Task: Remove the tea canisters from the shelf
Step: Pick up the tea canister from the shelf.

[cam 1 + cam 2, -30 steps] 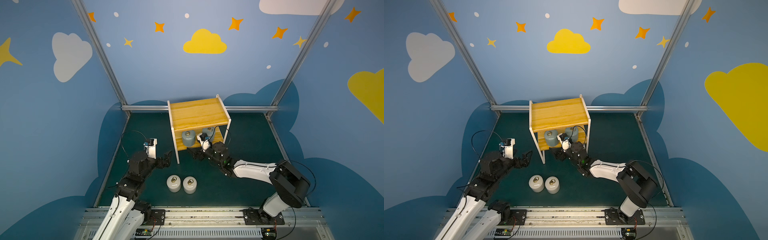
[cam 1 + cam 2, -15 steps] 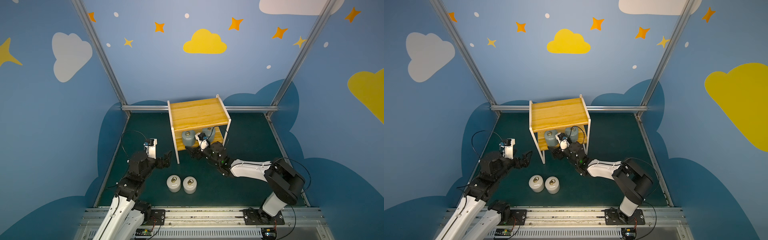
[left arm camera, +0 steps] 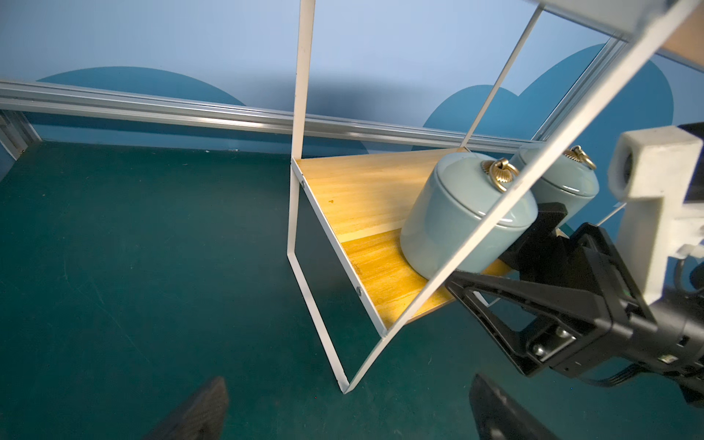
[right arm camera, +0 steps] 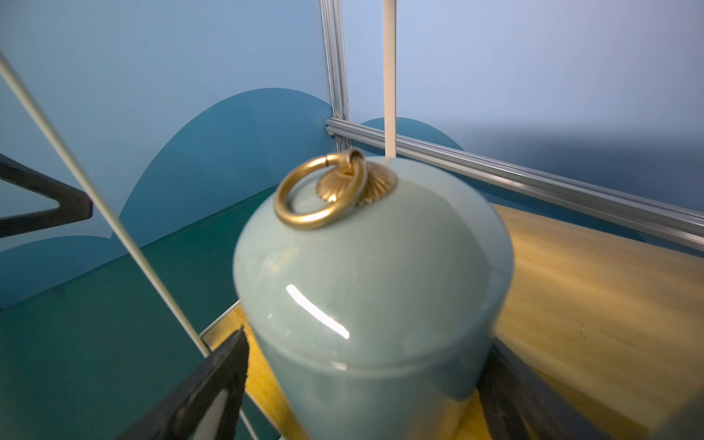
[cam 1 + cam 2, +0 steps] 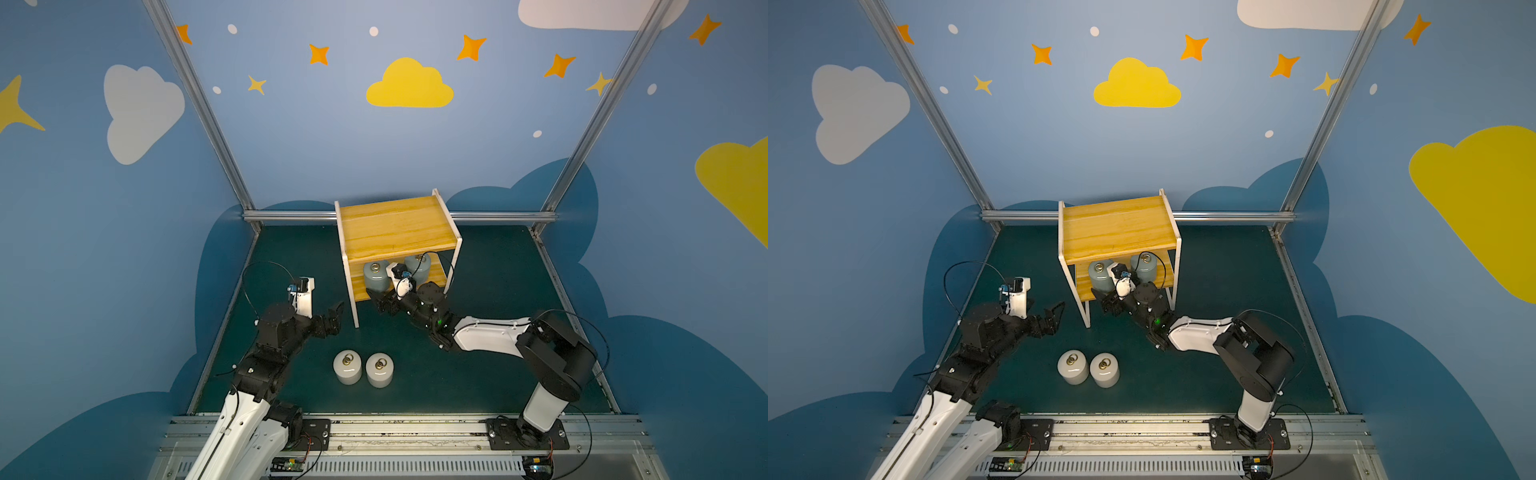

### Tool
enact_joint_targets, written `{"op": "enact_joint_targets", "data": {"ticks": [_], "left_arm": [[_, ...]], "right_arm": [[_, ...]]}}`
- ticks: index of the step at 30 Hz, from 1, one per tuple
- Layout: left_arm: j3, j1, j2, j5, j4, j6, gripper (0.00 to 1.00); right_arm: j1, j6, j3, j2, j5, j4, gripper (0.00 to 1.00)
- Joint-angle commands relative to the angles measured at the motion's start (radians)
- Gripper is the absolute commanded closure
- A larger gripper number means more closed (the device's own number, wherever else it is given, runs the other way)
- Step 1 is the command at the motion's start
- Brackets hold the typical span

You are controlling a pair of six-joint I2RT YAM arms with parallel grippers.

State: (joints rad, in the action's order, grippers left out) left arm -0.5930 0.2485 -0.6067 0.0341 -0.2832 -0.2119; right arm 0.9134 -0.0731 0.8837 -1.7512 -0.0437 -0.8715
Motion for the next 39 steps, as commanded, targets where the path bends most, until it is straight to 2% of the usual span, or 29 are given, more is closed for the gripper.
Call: {"op": "enact_joint_targets", "data": {"ticks": [1,22,39], "left_arm": [[0.005,-0.005,0.008,0.011,0.000,0.010,0.00],[0.006,-0.006,0.036,0.008,-0.026,0.010,0.00],[0.005,-0.006,0.050,0.003,-0.043,0.009,0.00]], "right_arm": [[0.004,-0.007,0.021,-0.032,-0.005,-0.024,0.10],[0.004,-0.027,0.060,-0.114,0.015,-0.085,0.11],[0.004,-0.033,0.048,-0.123,0.024,-0.136,0.27]]}}
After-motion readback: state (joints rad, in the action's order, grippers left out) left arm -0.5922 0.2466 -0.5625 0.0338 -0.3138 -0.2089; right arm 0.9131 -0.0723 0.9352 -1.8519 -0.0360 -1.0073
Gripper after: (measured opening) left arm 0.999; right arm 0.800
